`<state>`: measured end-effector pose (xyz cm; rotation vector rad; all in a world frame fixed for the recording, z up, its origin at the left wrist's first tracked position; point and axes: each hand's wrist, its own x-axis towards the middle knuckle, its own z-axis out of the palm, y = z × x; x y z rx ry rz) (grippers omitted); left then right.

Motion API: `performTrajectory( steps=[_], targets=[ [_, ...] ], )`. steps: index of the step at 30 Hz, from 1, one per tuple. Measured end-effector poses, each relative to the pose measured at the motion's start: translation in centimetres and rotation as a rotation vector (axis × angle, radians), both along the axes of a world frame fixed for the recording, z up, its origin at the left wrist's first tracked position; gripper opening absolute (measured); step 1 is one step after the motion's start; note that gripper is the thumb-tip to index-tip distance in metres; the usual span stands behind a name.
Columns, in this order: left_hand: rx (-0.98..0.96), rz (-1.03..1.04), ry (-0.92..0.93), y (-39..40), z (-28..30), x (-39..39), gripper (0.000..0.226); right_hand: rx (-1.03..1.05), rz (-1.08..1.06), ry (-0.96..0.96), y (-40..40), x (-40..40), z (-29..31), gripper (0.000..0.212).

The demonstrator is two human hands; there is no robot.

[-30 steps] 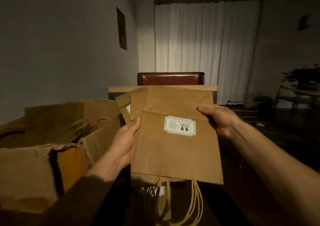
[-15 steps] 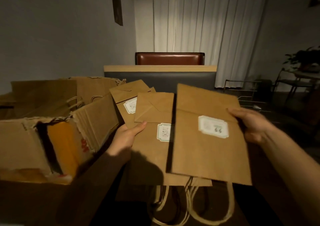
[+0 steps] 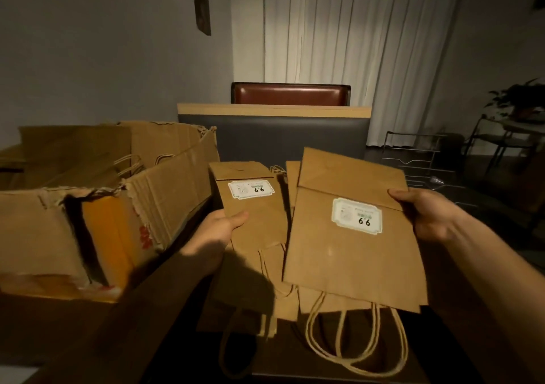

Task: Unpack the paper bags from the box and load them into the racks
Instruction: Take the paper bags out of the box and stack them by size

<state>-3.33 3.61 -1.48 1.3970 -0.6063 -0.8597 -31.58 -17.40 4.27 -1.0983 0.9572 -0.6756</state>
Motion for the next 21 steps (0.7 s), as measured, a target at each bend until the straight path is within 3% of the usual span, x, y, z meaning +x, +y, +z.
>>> performTrajectory(
  steps=[7,11,13,15,18,21],
  targets=[
    [0.189,-0.092,-0.070,-1.2,0.6,-0.5,0.028,-0.205,0.278,0.129,-0.1,2.5,2.7,0.024],
    [0.322,-0.042,-0.226,-0.9,0.9,1.2,0.032,-0.324,0.516,0.041,-0.8,3.3,7.9,0.017],
    [0.344,-0.043,-0.301,-0.6,0.8,1.8,0.019,-0.423,0.642,0.032,-0.1,3.7,11.0,0.019],
    [0.289,-0.026,-0.293,-0.7,0.6,2.2,0.015,-0.666,0.783,0.202,1.5,4.7,13.9,0.027],
    [0.223,-0.014,-0.226,-0.5,0.9,2.1,0.022,-1.202,0.983,0.668,6.3,8.9,16.5,0.027],
    [0.111,-0.104,-0.085,1.0,1.5,0.0,0.020,-1.475,1.142,0.983,11.1,14.0,14.9,0.027]
  ],
)
